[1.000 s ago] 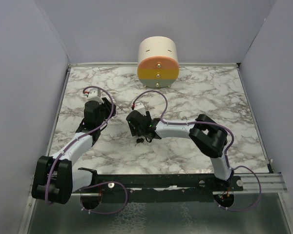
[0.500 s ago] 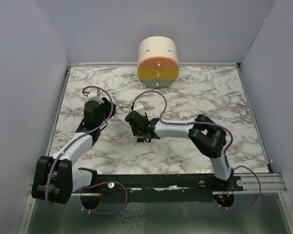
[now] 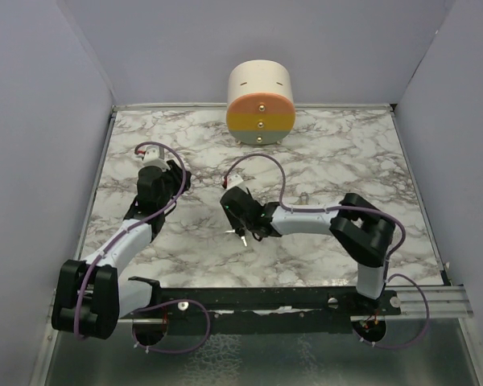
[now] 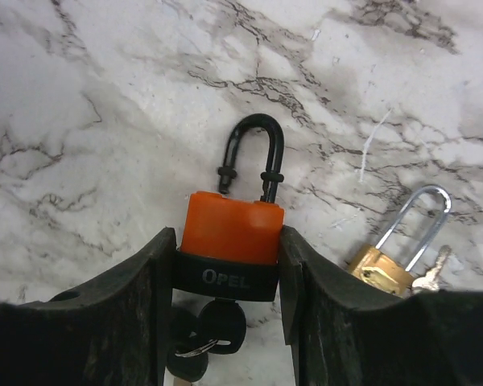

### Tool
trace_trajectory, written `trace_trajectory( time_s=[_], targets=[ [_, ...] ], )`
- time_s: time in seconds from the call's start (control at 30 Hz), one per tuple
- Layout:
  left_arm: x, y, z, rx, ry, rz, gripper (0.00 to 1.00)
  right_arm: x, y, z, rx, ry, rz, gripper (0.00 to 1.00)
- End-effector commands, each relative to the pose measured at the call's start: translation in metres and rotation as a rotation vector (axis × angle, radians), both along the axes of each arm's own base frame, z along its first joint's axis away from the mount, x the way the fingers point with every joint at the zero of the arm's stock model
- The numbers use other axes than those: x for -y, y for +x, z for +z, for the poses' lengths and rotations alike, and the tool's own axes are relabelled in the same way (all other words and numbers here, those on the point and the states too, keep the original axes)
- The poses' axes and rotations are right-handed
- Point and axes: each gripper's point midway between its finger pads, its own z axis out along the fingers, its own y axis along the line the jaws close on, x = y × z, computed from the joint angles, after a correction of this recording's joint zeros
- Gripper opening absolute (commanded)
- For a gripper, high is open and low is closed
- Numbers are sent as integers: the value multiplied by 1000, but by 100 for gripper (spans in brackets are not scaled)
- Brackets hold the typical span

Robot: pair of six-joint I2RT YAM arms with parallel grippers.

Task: Lock with the key
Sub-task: Pick up the lock from the center of the board.

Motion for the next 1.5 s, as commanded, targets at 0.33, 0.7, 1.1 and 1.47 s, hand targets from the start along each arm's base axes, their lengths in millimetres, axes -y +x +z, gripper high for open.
trace_trajectory(
  time_s=[0.33,0.7,1.1,1.47],
  targets=[
    [-1,3,28,84,-2,-6,34,-16,0,168,443,275,319,1],
    [21,1,50,130,-23,-139,28,73,-62,260,1008,614,475,1],
    [106,-19,116,271,-57,-499,20,112,-103,271,1198,726,531,1],
    [143,-42,166,379,-87,-658,20,147,-94,284,1223,867,473,1]
  ],
)
